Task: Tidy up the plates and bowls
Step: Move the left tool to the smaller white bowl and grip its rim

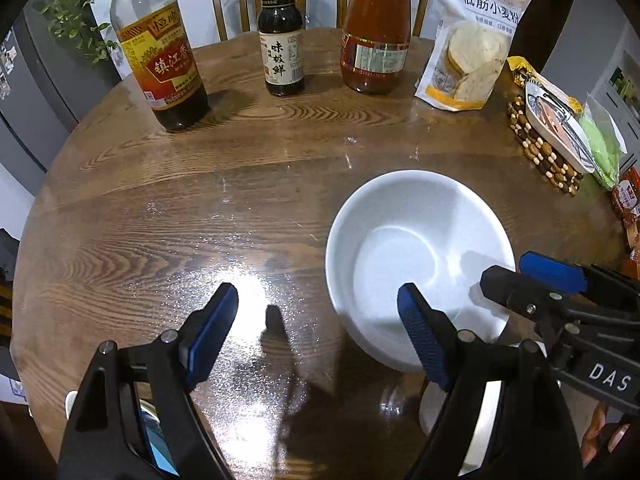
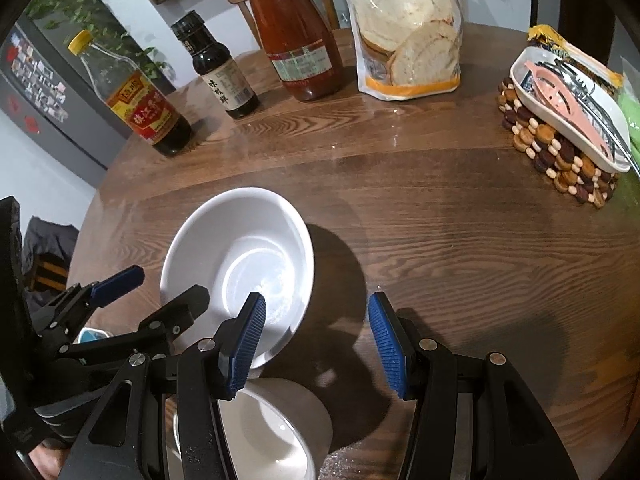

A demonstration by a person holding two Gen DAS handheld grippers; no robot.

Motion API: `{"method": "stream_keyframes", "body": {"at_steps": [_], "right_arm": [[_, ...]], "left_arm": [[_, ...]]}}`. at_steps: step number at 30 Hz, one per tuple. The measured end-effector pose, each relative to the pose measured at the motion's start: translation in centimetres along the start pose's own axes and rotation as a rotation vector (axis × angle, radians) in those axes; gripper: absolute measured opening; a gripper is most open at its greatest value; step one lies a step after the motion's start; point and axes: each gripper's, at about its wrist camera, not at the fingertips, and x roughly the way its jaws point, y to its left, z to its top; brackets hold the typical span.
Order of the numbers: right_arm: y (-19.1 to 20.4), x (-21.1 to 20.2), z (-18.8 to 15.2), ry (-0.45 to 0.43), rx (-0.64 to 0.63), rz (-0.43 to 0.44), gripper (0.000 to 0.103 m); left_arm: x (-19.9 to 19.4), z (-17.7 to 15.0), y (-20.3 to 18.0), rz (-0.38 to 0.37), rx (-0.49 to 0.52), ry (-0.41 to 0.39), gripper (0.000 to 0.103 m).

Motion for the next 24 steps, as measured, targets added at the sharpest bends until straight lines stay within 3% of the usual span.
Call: {"method": "stream_keyframes", "body": {"at_steps": [14, 17, 19, 22, 24], "right_arm": [[-0.3, 1.4, 0.1, 0.028, 0.005, 0.016, 0.055], [-0.4, 1.7, 0.0, 0.037, 0.018, 0.043, 0.055], [-0.4, 1.9, -0.1, 0.043, 0.024, 0.052, 0.054], [-0.3, 2.3, -0.2, 0.051, 0.023, 0.055, 0.05], [-0.3, 2.5, -0.1, 0.053, 0.019, 0.055, 0.042]], "left_arm": [[1.8, 0.1, 0.0, -0.001, 0.019, 0.047, 0.08], [2.1, 0.0, 0.0, 0.0, 0.028, 0.056, 0.063], [2.4, 0.0, 0.0, -0.02, 0.025, 0.071, 0.047], [2.8, 0.1, 0.0, -0.043, 0.013, 0.093, 0.038], [2.9, 0.2, 0.0, -0.056, 0.005, 0.098, 0.036]]}}
